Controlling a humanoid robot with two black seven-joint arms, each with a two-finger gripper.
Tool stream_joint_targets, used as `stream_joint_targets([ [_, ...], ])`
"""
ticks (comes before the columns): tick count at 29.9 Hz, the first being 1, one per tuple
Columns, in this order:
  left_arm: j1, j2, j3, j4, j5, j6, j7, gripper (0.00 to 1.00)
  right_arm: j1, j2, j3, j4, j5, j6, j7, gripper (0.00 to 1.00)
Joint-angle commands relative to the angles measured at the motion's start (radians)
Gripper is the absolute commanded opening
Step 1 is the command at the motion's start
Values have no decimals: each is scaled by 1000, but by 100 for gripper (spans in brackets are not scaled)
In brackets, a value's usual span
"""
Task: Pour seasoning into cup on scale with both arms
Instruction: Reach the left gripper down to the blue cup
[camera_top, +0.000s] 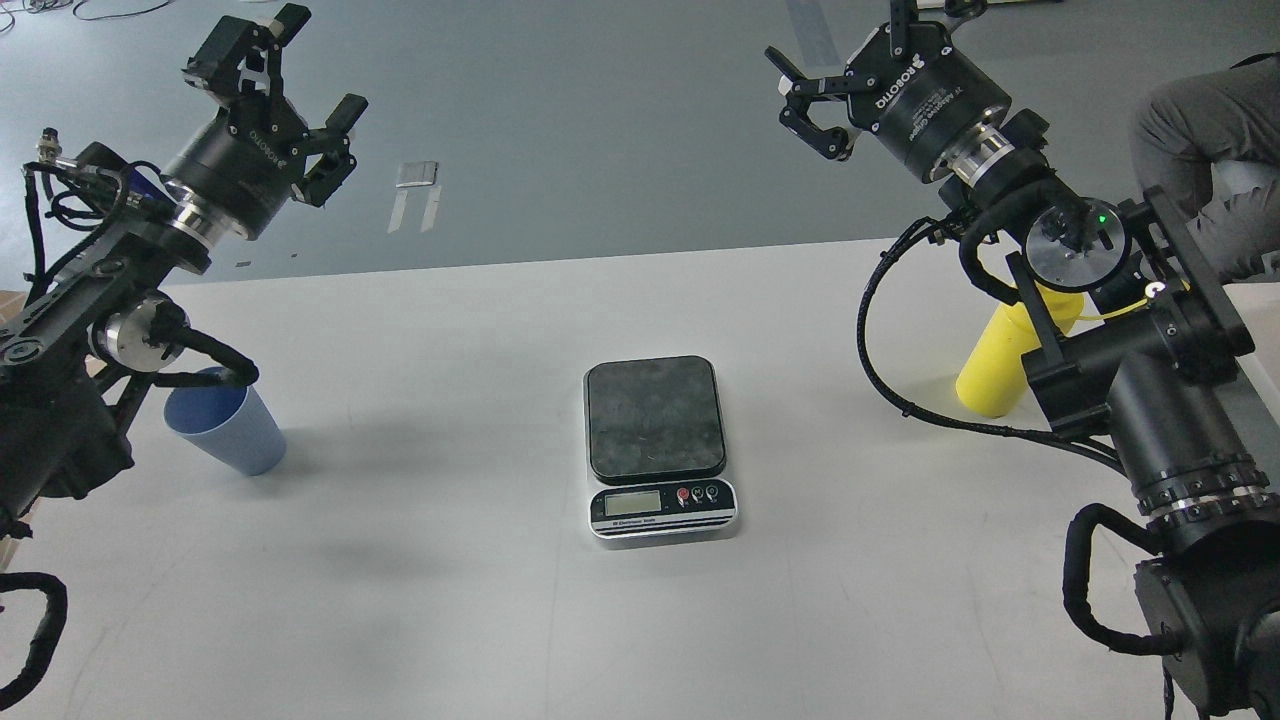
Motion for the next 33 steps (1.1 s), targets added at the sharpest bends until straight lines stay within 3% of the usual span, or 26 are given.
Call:
stream_joint_targets([
  [1,-1,120,-2,-153,232,0,0,98,-9,0,0,3,0,0,0,100],
  [5,5,251,3,-330,470,9,0,98,-3,0,2,1,0,-2,0,100],
  [7,20,320,6,-410,704,117,0,98,2,0,0,1,0,-2,0,100],
  [15,167,426,23,-410,1249,409,0,98,0,0,-2,3,0,-3,0,100],
  [26,275,521,83,-308,1291,443,0,98,3,0,0,3,0,-3,0,100],
  [33,307,504,109,-228,1277,442,0,96,3,0,-2,3,0,-5,0,100],
])
